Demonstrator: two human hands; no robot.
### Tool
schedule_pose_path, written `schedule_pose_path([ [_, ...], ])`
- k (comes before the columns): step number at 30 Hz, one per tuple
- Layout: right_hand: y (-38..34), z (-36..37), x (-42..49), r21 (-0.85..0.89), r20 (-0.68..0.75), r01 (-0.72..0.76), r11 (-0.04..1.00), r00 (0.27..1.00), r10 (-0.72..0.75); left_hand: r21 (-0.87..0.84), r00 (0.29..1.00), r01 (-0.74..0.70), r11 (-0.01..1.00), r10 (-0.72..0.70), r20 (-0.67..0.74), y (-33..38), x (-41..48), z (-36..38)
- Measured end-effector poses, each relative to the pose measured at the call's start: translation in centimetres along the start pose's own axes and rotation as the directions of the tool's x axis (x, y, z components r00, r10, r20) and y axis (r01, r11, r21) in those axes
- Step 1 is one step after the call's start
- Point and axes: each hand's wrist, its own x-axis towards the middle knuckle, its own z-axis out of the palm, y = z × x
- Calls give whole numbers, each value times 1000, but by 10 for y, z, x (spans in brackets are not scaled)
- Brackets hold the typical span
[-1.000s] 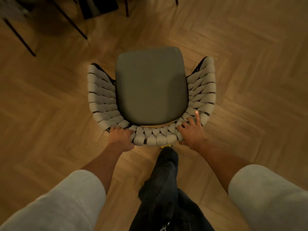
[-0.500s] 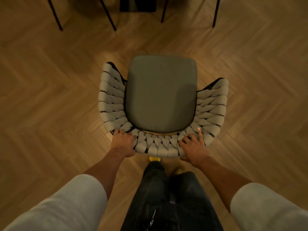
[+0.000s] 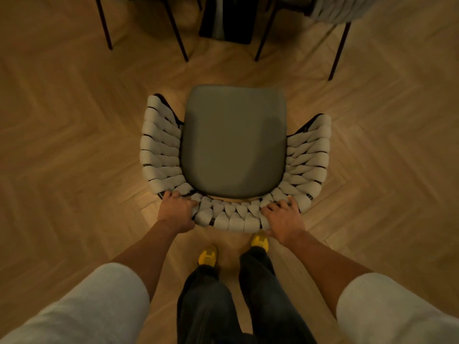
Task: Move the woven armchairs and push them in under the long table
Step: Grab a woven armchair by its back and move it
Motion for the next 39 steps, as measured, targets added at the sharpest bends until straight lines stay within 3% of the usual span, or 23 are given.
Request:
schedule_pose_path([
  [12,40,-70,78,-56,9,29,998,1000,-28,-69,999,38,997,-39,-7,-34,61,-58],
  [29,10,-219,258,50,39,-61,997,997,59,-28,1000,-2,1000,2,-21,-219,207,-156],
  [39,1,-277,324,72,10,-89,993,996,89,20,999,-33,999,33,-35,-289,265,-204],
])
